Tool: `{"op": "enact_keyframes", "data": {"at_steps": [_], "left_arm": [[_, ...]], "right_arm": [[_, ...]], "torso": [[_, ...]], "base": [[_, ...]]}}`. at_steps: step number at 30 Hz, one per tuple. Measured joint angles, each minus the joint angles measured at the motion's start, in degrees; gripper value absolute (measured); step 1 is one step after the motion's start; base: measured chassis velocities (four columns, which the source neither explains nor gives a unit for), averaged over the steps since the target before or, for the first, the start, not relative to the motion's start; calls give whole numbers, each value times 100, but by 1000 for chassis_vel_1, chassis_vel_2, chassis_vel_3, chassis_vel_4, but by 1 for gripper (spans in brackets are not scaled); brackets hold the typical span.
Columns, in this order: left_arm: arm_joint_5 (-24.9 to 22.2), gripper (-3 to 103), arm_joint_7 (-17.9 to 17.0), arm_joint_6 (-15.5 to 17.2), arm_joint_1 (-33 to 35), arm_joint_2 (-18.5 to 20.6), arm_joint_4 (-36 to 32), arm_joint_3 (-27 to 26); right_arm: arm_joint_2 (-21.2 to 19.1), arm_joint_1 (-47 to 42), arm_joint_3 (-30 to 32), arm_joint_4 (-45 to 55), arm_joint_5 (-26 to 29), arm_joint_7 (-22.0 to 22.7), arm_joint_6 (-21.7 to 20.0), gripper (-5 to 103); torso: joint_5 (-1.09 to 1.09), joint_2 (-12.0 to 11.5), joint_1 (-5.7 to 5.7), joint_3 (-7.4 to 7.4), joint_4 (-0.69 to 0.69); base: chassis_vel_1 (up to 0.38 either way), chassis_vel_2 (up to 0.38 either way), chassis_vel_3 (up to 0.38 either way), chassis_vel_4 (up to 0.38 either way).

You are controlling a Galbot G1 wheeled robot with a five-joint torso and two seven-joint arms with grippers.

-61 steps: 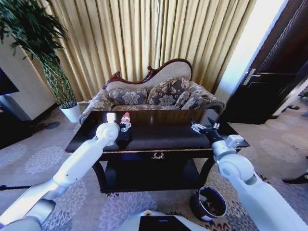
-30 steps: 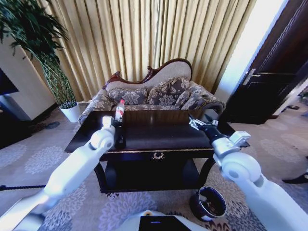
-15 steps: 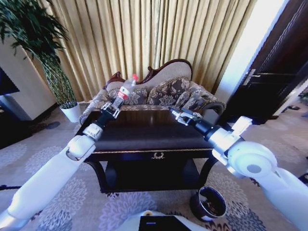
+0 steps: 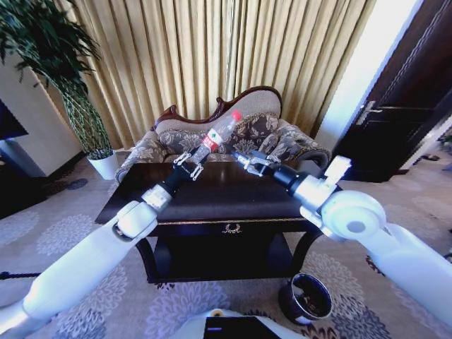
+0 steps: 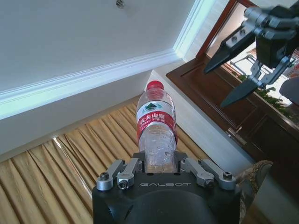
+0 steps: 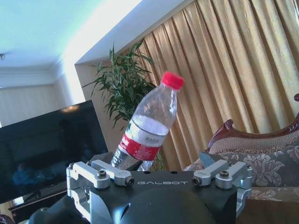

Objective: Move to the front of the table and place the trash on the table into the trash bin.

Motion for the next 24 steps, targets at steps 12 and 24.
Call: {"op": "enact_keyframes", "data": {"at_steps": [12, 24], "left_arm": [[-306, 30, -39, 169, -219, 199, -198, 161], [-362, 30, 27, 205, -362, 221, -290, 409]], "right_arm": [[500, 1575, -1080, -1023, -6, 5, 3, 100], [756, 2108, -1536, -1220, -25, 19, 9, 100]], "torso": [[-1, 0, 0, 0, 2], [-1, 0, -1, 0, 0]], "base": [[0, 0, 0, 0], [0, 0, 0, 0]]}}
